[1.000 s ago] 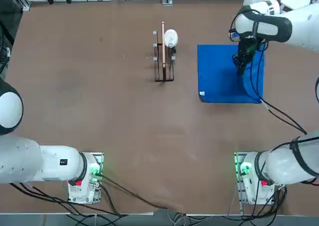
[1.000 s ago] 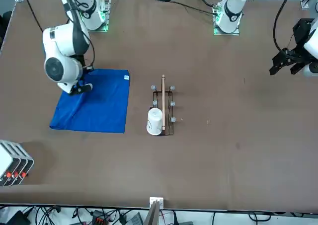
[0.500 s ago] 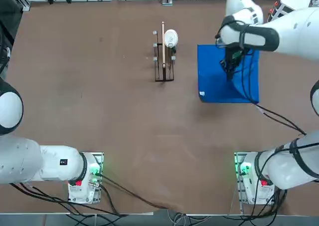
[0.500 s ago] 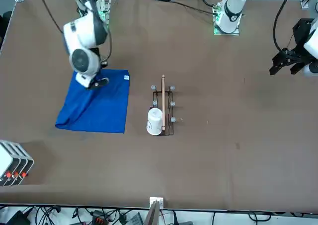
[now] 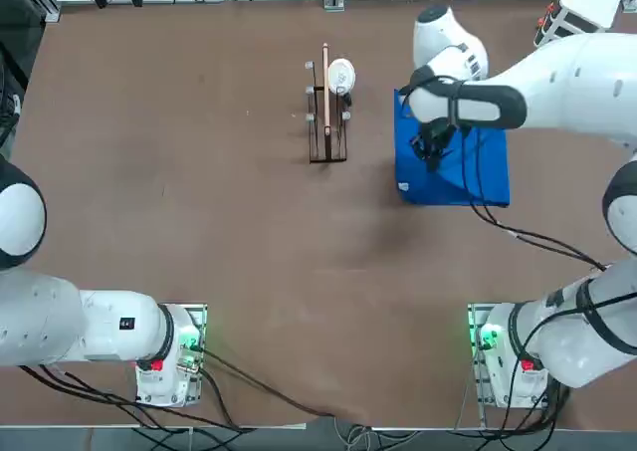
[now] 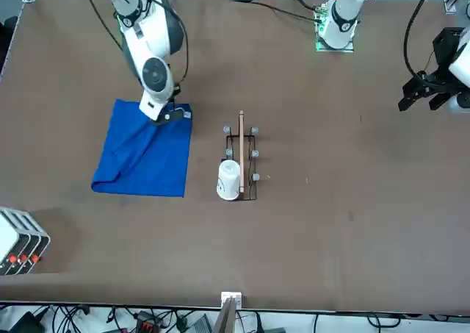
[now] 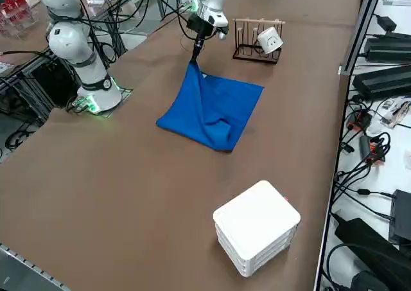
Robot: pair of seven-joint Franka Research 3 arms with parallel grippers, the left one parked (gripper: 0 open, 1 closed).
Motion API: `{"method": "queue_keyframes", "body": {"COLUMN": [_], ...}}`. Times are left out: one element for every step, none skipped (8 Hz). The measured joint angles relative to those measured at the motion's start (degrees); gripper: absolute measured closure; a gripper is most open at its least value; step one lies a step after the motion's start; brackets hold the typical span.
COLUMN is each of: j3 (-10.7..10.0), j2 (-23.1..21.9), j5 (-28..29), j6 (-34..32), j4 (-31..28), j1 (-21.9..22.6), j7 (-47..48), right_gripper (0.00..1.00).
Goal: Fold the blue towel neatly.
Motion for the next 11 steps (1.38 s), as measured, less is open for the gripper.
{"method": "queue_keyframes", "body": {"j3": [0.0,0.0,0.0,-0.1,-0.2,-0.1,-0.2,-0.2,-0.1,-0.1,-0.2], "j2": [0.7,1.1,1.2,1.5,2.2,3.3,4.2,4.7,4.9,5.2,6.0], "j5": [0.0,0.0,-0.1,-0.1,-0.1,-0.1,-0.1,-0.1,-0.1,-0.1,-0.1], "j6": [1.1,1.9,2.5,2.5,2.6,2.7,2.7,2.7,2.7,2.7,2.6], "j4": [0.1,0.2,0.6,1.4,2.5,3.6,4.7,5.4,5.9,6.6,7.6], "j1": [1.4,2.2,2.5,2.6,2.9,3.6,4.3,5.2,6.2,7.0,7.5], "j7": [1.0,1.5,1.6,2.2,3.4,4.8,5.8,6.9,8.3,9.6,11.0], "right_gripper": [0.98,0.98,0.98,0.98,0.98,0.98,0.98,0.98,0.98,0.98,0.98]}}
